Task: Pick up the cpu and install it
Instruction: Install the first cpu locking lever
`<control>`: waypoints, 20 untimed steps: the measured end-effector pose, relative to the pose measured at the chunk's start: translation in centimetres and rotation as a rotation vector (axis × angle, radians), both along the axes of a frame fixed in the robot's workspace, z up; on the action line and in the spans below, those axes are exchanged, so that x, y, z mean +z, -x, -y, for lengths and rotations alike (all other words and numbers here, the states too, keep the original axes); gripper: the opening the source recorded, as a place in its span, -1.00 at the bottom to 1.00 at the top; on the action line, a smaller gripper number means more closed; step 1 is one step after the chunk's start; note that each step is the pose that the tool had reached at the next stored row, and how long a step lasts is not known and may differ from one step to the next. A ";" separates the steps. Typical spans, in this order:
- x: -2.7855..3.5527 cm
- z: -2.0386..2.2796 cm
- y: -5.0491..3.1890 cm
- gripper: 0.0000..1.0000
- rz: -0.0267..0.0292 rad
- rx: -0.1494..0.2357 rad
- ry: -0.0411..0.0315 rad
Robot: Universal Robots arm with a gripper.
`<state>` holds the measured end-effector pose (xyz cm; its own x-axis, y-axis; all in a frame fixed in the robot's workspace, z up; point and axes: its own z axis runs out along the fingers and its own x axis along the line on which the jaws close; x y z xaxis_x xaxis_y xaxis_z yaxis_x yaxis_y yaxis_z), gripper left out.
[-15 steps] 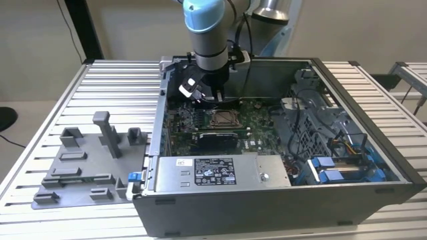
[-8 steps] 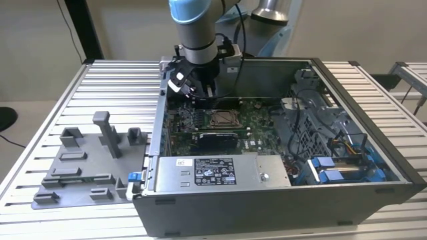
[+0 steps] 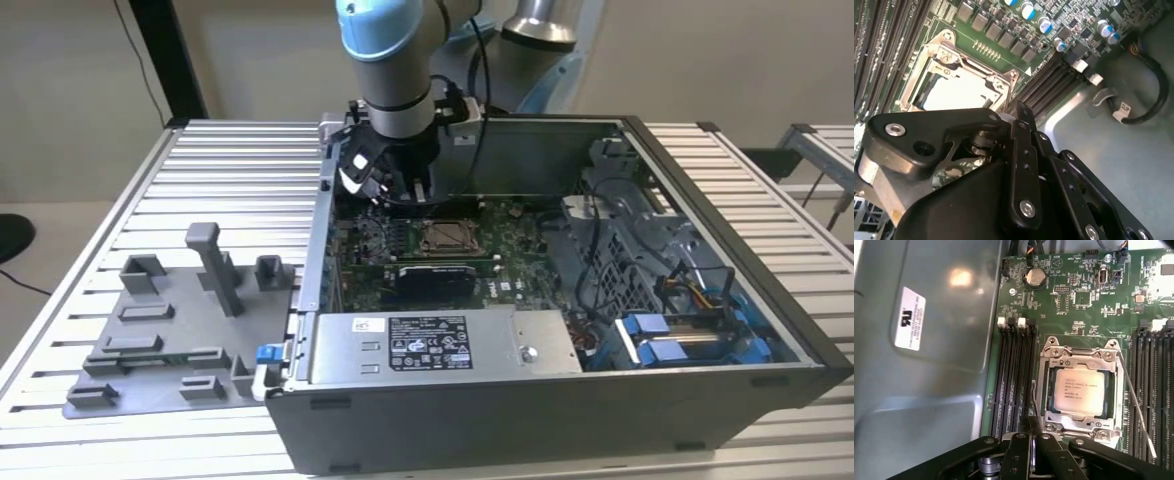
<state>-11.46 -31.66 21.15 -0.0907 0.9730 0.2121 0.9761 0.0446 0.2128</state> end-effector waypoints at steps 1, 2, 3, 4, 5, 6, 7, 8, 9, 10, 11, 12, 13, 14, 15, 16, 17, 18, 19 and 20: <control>-0.17 0.00 0.00 -1.00 0.0000 0.001 -0.0006; -0.27 0.00 0.00 -1.00 0.0000 0.001 -0.0016; -0.29 0.01 0.00 -1.00 0.0001 0.001 -0.0023; -0.31 0.03 0.00 -1.00 -0.0001 0.001 -0.0033; -0.33 0.06 0.00 -1.00 -0.0002 0.001 -0.0051; -0.35 0.09 -0.01 -1.00 0.0000 0.001 -0.0075; -0.36 0.15 -0.03 -1.00 0.0000 0.001 -0.0104; -0.36 0.19 -0.04 -1.00 0.0000 0.001 -0.0124; -0.36 0.22 -0.05 -1.00 0.0000 0.001 -0.0137; -0.37 0.28 -0.09 -1.00 0.0000 0.001 -0.0155; -0.37 0.34 -0.14 -1.00 -0.0001 0.001 -0.0171; -0.37 0.37 -0.21 -1.00 -0.0007 0.001 -0.0177; -0.37 0.39 -0.32 -1.00 -0.0015 0.001 -0.0180; -0.37 0.42 -0.43 -1.00 -0.0023 0.001 -0.0184; -0.37 0.45 -0.49 -1.00 -0.0028 0.001 -0.0187; -0.37 0.52 -0.51 -1.00 -0.0037 0.001 -0.0188; -0.37 0.59 -0.51 -1.00 -0.0049 0.001 -0.0188; -0.37 0.67 -0.51 -1.00 -0.0056 0.001 -0.0189; -0.36 0.75 -0.51 -1.00 -0.0062 0.001 -0.0190; -0.37 0.82 -0.51 -1.00 -0.0064 0.001 -0.0190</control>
